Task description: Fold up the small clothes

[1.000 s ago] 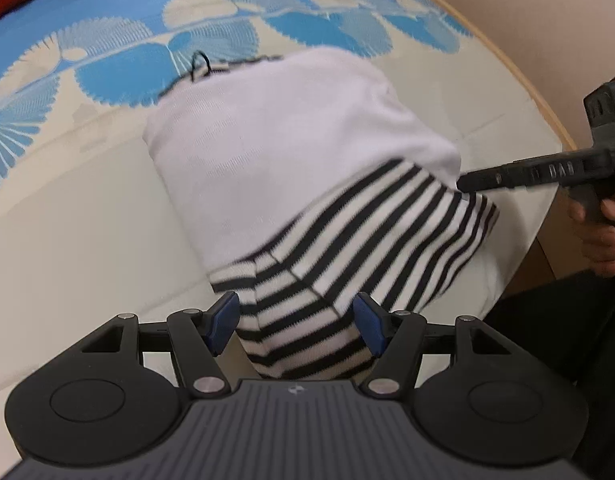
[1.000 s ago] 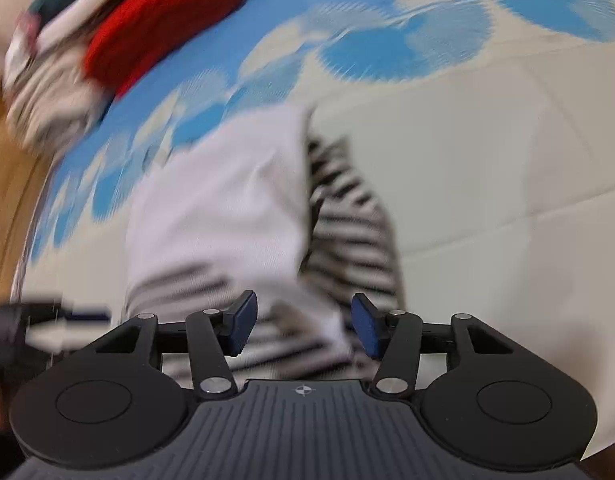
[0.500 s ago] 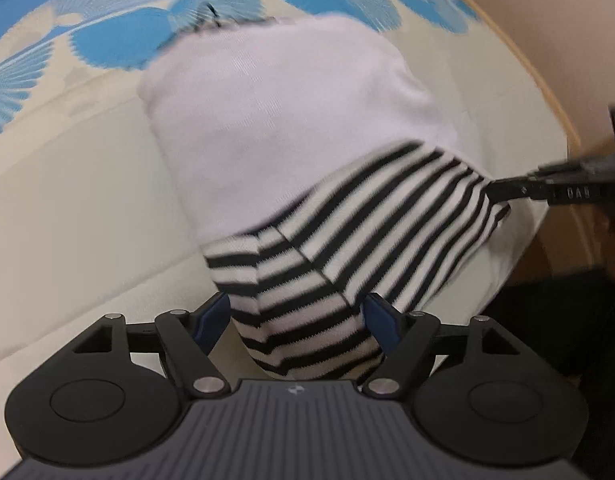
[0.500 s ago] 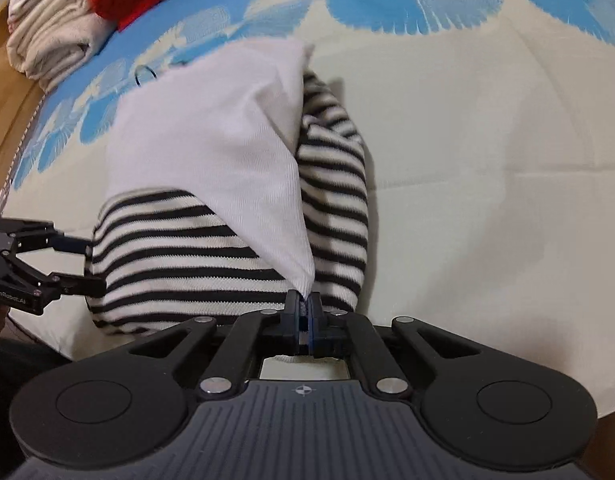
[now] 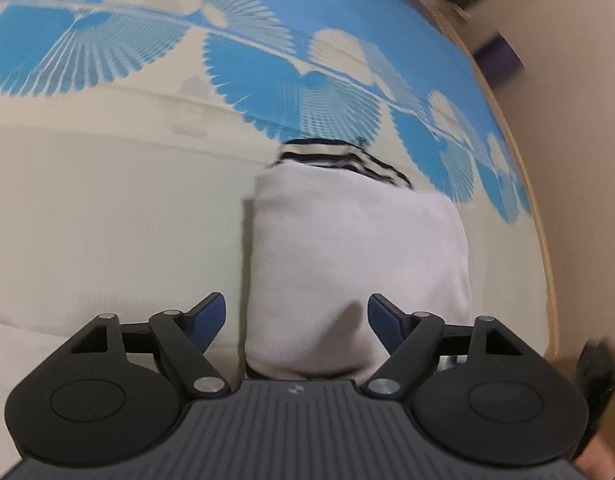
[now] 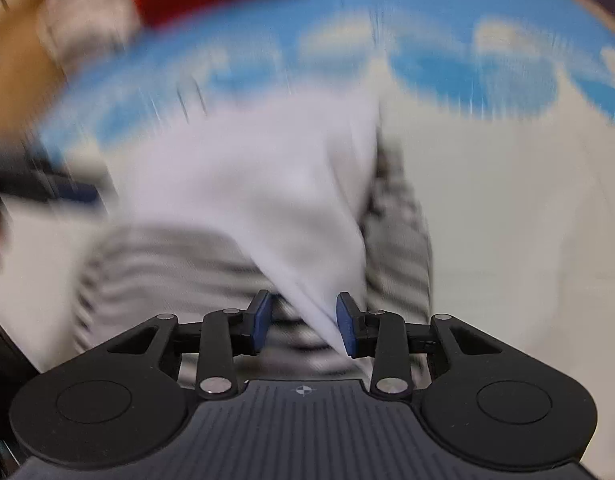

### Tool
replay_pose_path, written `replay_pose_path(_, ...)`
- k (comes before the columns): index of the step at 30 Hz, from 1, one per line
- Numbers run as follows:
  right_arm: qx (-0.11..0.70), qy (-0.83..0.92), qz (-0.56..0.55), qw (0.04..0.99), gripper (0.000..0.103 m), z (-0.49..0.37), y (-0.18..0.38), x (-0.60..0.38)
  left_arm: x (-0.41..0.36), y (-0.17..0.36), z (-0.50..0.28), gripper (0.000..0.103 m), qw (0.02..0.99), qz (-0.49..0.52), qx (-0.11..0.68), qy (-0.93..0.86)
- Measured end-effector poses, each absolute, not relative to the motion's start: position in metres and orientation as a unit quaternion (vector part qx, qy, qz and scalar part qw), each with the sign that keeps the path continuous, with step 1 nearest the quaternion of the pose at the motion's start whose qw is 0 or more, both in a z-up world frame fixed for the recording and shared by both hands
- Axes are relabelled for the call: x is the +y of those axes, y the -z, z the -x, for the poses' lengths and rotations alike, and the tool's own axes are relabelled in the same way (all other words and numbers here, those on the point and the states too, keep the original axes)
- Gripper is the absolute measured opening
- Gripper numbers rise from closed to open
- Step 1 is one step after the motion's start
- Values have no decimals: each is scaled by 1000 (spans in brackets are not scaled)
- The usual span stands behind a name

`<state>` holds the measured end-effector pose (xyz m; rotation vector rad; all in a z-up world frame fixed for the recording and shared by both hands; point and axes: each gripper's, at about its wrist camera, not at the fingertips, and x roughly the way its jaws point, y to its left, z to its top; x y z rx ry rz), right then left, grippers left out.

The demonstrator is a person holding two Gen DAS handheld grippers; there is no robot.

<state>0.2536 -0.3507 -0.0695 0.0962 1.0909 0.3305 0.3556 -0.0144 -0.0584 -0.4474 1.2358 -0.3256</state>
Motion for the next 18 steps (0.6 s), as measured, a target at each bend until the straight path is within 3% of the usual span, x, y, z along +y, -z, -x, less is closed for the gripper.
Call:
replay_pose_path(2, 535, -137, -32, 833, 51, -256, 78, -353, -14, 70, -364, 85, 772, 228, 575, 145)
replay_pose_path(6, 485, -123, -119, 857, 53, -259, 53, -379, -10, 93, -373, 89, 757, 274, 573, 150)
replay_pose_path(8, 442, -122, -166, 873, 59, -259, 41, -389, -9, 103, -376, 90, 755, 290, 565, 161)
replay_pose_path(10, 428, -109, -183, 878, 78, -264, 42, -393, -8, 116, -379, 90, 743, 315, 567, 167)
replay_pose_path(11, 434, -101, -185, 876, 80, -268, 46, -393, -8, 123, -381, 90, 734, 328, 570, 167)
replay_pose_path(18, 507, -77, -164, 843, 81, -291, 80, -379, -24, 136, -392, 89, 732, 339, 556, 199)
